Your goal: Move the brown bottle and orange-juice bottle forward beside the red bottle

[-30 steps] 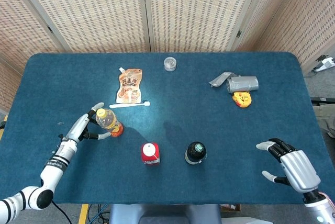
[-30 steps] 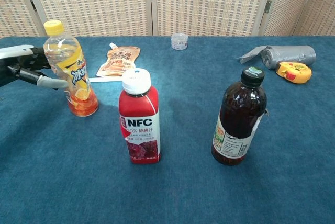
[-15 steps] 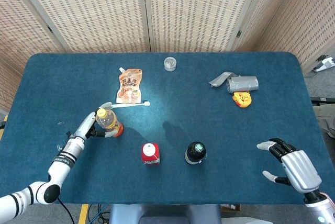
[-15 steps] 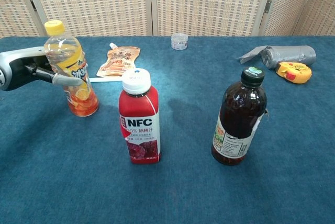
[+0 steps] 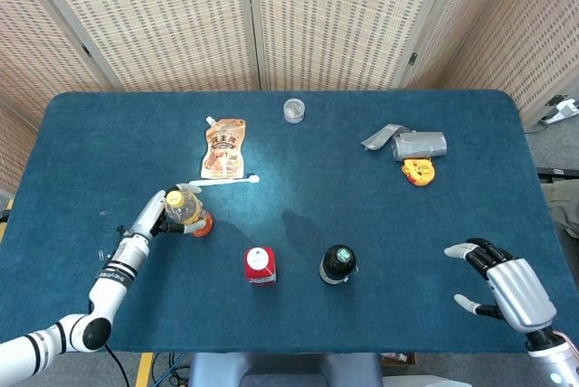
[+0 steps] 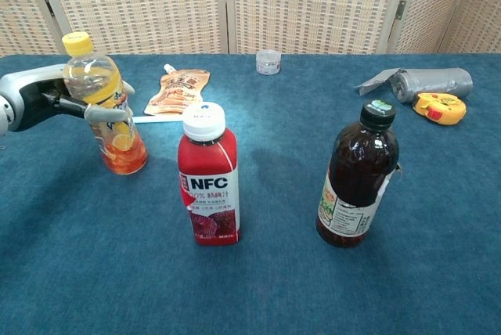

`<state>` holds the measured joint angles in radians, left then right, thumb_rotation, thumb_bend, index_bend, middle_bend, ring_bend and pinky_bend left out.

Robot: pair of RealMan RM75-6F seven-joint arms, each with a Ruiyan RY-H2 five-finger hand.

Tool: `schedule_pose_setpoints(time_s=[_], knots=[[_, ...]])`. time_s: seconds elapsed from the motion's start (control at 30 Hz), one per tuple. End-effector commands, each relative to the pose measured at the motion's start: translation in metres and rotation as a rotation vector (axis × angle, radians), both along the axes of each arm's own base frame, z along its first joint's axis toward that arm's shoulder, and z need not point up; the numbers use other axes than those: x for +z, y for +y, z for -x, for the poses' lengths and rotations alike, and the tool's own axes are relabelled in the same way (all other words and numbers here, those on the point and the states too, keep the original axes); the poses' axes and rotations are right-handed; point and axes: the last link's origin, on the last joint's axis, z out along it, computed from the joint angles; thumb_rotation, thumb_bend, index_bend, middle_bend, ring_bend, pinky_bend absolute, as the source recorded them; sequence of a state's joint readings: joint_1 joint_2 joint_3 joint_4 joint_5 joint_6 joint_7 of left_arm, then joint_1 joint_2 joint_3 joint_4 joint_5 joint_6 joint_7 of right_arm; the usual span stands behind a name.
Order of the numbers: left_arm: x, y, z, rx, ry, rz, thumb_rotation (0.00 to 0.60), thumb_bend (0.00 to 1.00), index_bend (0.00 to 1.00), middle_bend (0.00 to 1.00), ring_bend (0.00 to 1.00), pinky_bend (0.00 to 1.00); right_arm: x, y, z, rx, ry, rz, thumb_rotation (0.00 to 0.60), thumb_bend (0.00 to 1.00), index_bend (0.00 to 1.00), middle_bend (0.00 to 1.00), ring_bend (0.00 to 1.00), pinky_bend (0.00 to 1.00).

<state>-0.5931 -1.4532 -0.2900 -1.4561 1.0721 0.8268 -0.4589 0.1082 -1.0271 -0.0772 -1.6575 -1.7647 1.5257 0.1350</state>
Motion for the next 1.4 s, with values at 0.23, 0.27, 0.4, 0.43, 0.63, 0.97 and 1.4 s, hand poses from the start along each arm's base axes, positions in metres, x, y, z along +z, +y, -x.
schedule_pose_setpoints(time_s=[0.23, 0.27, 0.4, 0.43, 0.63, 0.97, 1.4], knots=[[0.003, -0.003, -0.001, -0.013, 0.007, -0.019, 0.600, 0.05, 0.59, 0.49, 0.35, 0.33, -0.001, -0.001, 0.000, -0.003, -0.002, -0.008, 0.600, 0.04, 0.33, 0.34, 0.21, 0.44], [0.004, -0.003, -0.001, -0.015, 0.008, -0.021, 0.600, 0.05, 0.59, 0.49, 0.36, 0.33, -0.002, -0.001, 0.000, -0.003, -0.002, -0.008, 0.600, 0.04, 0.33, 0.34, 0.21, 0.44], [0.006, -0.004, -0.002, -0.025, 0.014, -0.034, 0.600, 0.05, 0.60, 0.50, 0.36, 0.34, -0.002, -0.001, 0.000, -0.003, -0.003, -0.010, 0.600, 0.04, 0.33, 0.34, 0.21, 0.44], [0.007, -0.005, -0.002, -0.027, 0.014, -0.039, 0.600, 0.05, 0.60, 0.50, 0.36, 0.34, -0.002, -0.001, 0.000, -0.003, -0.003, -0.010, 0.600, 0.04, 0.33, 0.34, 0.21, 0.44], [0.013, -0.009, -0.002, -0.038, 0.018, -0.063, 0.600, 0.05, 0.61, 0.51, 0.37, 0.34, -0.003, -0.001, 0.000, -0.005, -0.003, -0.014, 0.600, 0.04, 0.33, 0.34, 0.21, 0.44], [0.030, -0.024, -0.001, -0.067, 0.018, -0.119, 0.600, 0.05, 0.63, 0.54, 0.39, 0.39, -0.004, -0.001, 0.000, -0.004, -0.005, -0.021, 0.600, 0.04, 0.33, 0.34, 0.21, 0.44], [0.050, -0.061, -0.003, -0.122, 0.043, -0.126, 0.600, 0.05, 0.62, 0.54, 0.39, 0.39, -0.004, -0.001, 0.000, -0.001, -0.006, -0.034, 0.600, 0.05, 0.33, 0.34, 0.21, 0.44]])
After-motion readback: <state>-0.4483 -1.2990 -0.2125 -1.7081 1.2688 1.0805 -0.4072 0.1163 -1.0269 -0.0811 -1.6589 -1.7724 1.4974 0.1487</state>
